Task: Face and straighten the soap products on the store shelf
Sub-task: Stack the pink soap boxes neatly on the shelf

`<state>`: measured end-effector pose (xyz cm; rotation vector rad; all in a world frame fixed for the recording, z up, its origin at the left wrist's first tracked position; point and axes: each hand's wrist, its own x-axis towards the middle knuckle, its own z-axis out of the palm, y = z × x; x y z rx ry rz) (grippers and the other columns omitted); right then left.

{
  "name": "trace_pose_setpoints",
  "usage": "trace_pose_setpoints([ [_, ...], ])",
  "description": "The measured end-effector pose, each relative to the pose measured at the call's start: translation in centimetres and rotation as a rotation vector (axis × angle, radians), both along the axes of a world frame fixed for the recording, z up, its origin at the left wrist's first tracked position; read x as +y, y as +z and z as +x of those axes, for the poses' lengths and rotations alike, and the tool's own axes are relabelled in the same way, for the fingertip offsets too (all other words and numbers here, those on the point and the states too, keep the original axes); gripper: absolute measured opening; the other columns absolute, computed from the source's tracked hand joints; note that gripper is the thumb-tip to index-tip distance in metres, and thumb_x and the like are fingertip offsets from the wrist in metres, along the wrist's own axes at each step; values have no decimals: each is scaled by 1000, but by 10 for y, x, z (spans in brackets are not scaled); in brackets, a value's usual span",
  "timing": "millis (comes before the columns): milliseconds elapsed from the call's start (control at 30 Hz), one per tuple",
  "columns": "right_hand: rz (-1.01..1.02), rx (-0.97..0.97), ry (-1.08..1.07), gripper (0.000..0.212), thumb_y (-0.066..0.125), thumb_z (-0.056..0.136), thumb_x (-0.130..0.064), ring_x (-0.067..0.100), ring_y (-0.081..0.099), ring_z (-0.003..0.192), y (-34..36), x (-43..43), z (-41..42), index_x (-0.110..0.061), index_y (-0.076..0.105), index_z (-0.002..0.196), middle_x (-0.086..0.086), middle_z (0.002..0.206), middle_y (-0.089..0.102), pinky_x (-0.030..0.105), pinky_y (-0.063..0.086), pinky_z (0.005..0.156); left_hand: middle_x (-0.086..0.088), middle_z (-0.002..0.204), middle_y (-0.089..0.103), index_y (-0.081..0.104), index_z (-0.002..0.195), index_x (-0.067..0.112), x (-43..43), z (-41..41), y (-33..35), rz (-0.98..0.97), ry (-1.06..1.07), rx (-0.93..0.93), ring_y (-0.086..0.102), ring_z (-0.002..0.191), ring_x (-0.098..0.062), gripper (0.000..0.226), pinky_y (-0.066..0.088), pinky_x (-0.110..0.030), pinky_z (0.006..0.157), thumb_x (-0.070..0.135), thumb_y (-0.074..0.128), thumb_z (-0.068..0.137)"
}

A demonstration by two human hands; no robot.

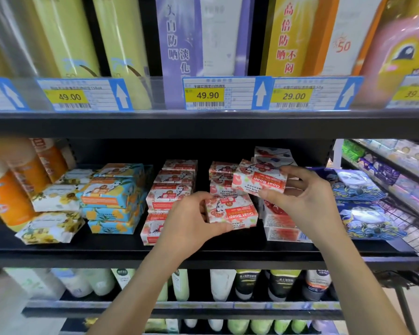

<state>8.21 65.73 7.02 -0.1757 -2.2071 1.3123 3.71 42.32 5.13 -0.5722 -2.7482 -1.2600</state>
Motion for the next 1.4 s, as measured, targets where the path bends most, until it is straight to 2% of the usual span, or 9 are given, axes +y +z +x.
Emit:
trace_pose_setpoints([
  [200,-18,-14,100,68,93,68,-31,-8,66,97,-4,-28,-8,-23,64,130,-14,115,69,14,55,79,27,95,70,61,122,38,-63,19,1,101,29,-71,66,87,13,66,56,-13,73,37,94,64],
  [300,-7,-38,159,70,93,65,-37,2,67,104,-11,-51,-13,-26,63,128,-6,122,69,31,58,92,31,100,71,62,115,48,-105,29,0,133,80,-124,64,94,15,70,56,-18,75,54,91,51],
  [533,57,-81,294,72,92,71,-36,4,64,108,-30,-115,-22,-31,60,135,-9,128,61,34,56,98,28,100,73,66,112,40,-168,44,-9,229,191,-153,71,95,2,73,60,-18,72,41,93,45],
  [667,131,-83,334,62,90,75,-35,5,60,114,-40,-141,-25,-50,56,125,-17,130,53,35,51,104,29,98,73,65,112,41,-184,45,-13,226,229,-142,70,95,3,71,60,-19,75,43,93,47],
  [800,203,-100,299,74,87,78,-40,12,54,125,-50,-152,-29,-31,55,144,-18,135,48,42,46,111,30,97,73,66,117,37,-192,46,-15,208,247,-136,70,93,4,75,60,-19,72,44,93,47],
  [1067,144,-52,266,68,85,82,-30,0,49,130,-56,-158,-23,-33,56,143,-23,141,49,39,47,113,31,98,72,64,119,38,-197,46,-20,227,226,-123,69,96,6,78,58,-14,73,43,92,47],
  [1200,216,3,271,64,80,85,-40,-7,40,136,-46,-158,-12,-36,54,143,-31,147,40,36,38,119,31,102,71,63,112,45,-191,46,-20,252,183,-100,68,98,6,70,58,-13,75,45,90,47],
  [1300,184,46,479,57,76,88,-37,4,48,136,-34,-158,4,-38,56,141,-29,146,47,37,43,114,31,103,70,63,116,44,-184,46,-18,262,139,-65,69,100,3,72,59,-19,79,46,90,49],
  [1400,254,-74,630,78,78,76,-57,3,55,122,-24,-161,11,-47,45,146,-32,142,46,30,46,104,32,105,68,63,121,40,-173,44,-14,263,92,-22,68,100,4,73,58,-16,82,42,90,53],
])
